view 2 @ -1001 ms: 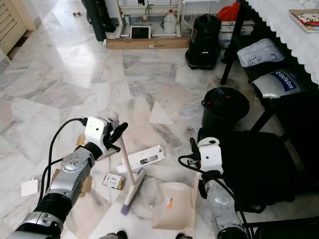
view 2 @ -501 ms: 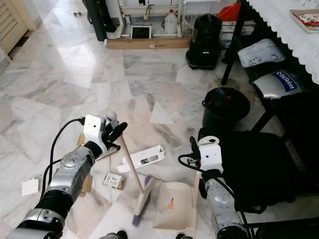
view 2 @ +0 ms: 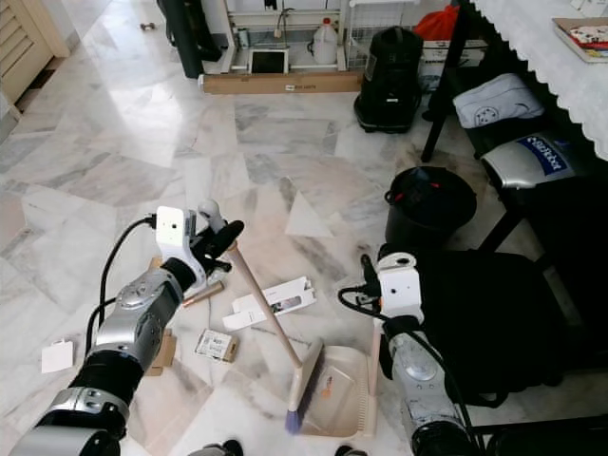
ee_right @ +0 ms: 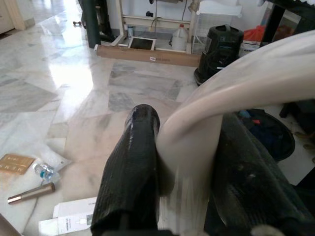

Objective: Sweep floor

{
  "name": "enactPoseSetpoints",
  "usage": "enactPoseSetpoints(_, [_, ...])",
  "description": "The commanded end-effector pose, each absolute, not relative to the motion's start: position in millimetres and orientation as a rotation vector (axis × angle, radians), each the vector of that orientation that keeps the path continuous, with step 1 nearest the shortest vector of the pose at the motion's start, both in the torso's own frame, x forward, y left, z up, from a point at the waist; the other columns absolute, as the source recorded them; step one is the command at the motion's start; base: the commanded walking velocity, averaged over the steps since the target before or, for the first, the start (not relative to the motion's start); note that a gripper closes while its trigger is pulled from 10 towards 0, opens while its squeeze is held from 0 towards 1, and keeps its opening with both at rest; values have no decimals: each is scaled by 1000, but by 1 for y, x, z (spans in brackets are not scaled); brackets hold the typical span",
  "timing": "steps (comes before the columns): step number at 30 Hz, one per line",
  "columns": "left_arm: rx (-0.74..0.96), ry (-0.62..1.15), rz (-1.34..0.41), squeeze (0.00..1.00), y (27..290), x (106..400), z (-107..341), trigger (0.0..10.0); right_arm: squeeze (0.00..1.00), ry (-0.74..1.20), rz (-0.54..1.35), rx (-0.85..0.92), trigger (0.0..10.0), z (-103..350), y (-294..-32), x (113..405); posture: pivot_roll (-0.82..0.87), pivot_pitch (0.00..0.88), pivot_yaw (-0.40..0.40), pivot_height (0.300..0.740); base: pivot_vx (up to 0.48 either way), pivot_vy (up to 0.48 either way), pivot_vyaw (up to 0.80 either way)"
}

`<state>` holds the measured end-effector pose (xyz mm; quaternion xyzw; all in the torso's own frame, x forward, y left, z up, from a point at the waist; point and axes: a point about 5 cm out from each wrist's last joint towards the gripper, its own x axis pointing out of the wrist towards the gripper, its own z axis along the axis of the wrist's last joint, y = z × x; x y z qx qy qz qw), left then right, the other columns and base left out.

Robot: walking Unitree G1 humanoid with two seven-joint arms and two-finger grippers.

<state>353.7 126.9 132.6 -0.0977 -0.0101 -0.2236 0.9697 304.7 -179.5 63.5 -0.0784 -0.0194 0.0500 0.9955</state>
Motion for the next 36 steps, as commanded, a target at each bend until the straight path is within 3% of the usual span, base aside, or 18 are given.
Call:
enactPoseSetpoints(1, [-246, -57, -462, 0, 127, 357, 146, 10000, 0, -63, 84, -137, 10000, 68, -179, 309, 107, 113, 41, 740, 0, 0, 0])
enactPoseSetpoints(8, [-270, -166, -426, 0, 132, 364, 175, 10000, 0, -99, 25, -66, 10000, 76, -185, 313, 109, 92, 44, 740, 0, 0, 0])
enactPoseSetpoints(20, [-73, -426, -290, 0, 145, 367, 226, 10000, 0, -144, -15, -26, 10000, 85, -190, 315, 93, 34, 45, 740, 0, 0, 0])
enactPoseSetpoints(25, [40, -399, -310, 0, 137, 366, 211, 10000, 0, -186, -48, -14, 10000, 92, -190, 315, 69, 7, 49, 740, 0, 0, 0])
enactPoseSetpoints(36, [53, -368, -342, 0, 113, 361, 189, 10000, 0, -326, -182, 133, 10000, 123, -202, 316, 35, 0, 50, 740, 0, 0, 0])
